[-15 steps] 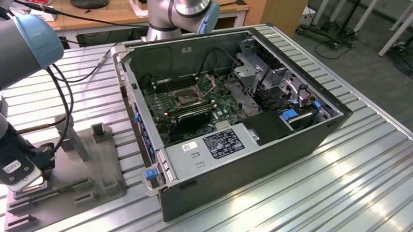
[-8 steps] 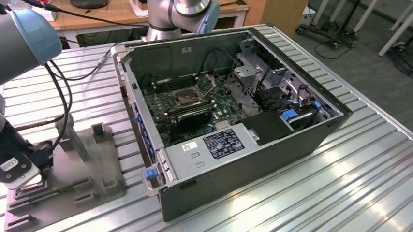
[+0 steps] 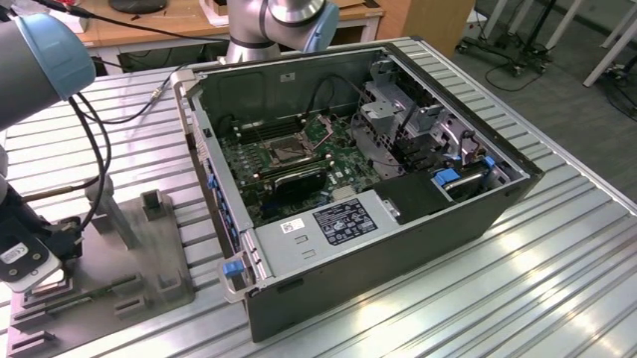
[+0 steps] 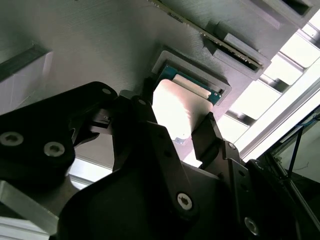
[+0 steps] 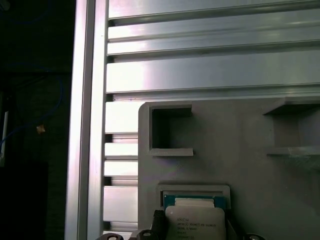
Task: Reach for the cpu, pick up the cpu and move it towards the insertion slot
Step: 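Pick up the cpu and move it towards the insertion slot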
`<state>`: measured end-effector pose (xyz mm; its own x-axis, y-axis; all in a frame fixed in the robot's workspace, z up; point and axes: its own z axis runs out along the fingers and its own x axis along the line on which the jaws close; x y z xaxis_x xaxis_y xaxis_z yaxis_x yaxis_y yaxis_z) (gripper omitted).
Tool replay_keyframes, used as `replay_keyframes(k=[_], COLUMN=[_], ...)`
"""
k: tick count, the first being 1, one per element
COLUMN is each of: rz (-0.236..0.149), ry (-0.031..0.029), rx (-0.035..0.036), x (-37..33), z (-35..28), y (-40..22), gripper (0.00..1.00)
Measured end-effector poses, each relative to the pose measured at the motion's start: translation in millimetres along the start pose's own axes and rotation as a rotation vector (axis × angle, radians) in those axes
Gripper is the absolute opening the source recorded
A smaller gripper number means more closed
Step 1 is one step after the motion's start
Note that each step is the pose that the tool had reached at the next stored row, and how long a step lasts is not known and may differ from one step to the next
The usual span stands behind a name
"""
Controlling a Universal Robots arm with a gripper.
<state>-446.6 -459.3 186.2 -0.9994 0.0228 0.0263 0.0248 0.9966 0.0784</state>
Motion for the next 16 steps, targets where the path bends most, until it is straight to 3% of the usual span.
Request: replay_keyframes(k=[16], rz=[0.0], ry=[-0.0001], rx=[0.0], x=[0.3], z=[-10.5], y=[0.8], gripper=[0.54])
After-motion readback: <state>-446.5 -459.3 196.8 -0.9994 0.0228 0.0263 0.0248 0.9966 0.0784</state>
